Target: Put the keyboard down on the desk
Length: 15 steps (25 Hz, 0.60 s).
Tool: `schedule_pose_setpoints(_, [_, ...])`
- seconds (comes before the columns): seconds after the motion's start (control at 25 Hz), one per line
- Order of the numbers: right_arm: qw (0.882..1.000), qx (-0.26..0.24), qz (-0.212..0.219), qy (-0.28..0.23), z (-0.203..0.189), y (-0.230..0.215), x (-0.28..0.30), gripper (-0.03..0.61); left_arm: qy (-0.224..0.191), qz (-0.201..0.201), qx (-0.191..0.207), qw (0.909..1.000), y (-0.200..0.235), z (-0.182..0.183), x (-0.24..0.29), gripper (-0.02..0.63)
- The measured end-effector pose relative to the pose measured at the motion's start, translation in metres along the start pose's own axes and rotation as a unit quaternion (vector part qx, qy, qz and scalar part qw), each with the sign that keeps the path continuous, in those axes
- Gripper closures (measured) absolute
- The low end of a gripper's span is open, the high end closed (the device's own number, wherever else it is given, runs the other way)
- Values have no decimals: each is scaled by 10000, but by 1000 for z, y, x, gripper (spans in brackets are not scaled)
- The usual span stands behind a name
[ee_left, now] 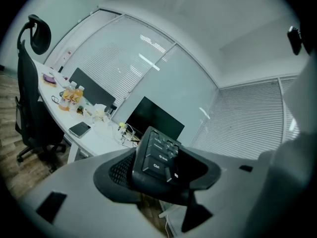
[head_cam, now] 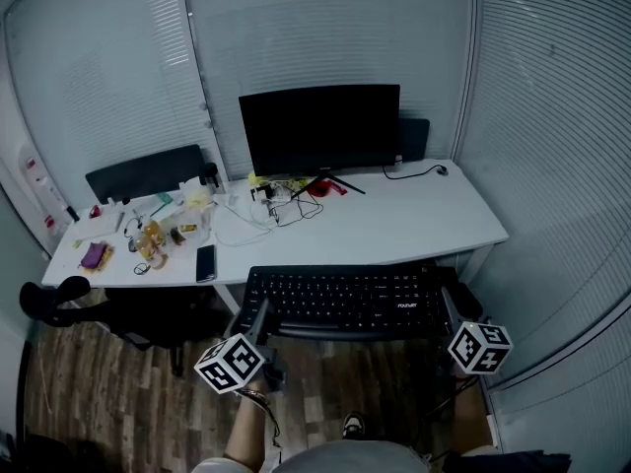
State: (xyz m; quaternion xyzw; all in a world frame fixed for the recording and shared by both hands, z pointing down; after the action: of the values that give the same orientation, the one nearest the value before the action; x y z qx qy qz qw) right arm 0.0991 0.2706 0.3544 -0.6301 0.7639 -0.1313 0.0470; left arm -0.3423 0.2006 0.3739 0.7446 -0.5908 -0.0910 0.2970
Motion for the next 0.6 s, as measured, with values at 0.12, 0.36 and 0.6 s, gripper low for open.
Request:
schedule_pose_setpoints(0.12, [10000, -7, -8, 17, 8, -11, 15, 367, 10, 2, -15, 10000, -7, 3, 18, 364])
schedule_pose_setpoints(0.36, [10000, -24, 32, -13, 19, -38, 44, 367, -28, 13, -46, 10000, -21, 2, 53, 364])
schedule_pose_setpoints(0.6, [10000, -18, 36, -60, 29, -62, 65, 367, -54, 12, -22, 10000, -36, 3, 83, 364])
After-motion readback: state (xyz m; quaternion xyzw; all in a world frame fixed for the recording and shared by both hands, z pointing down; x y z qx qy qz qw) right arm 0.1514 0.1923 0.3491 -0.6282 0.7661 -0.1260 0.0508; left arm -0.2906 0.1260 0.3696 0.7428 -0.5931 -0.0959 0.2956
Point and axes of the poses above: the fingertips, and each gripper's own axes: x forward along the fingers, y to its left, z out of its top, the point moved 9 cm from there along -x, backward along the fingers, and after that the axes turned 9 degrees about z, right-handed, at the moved point
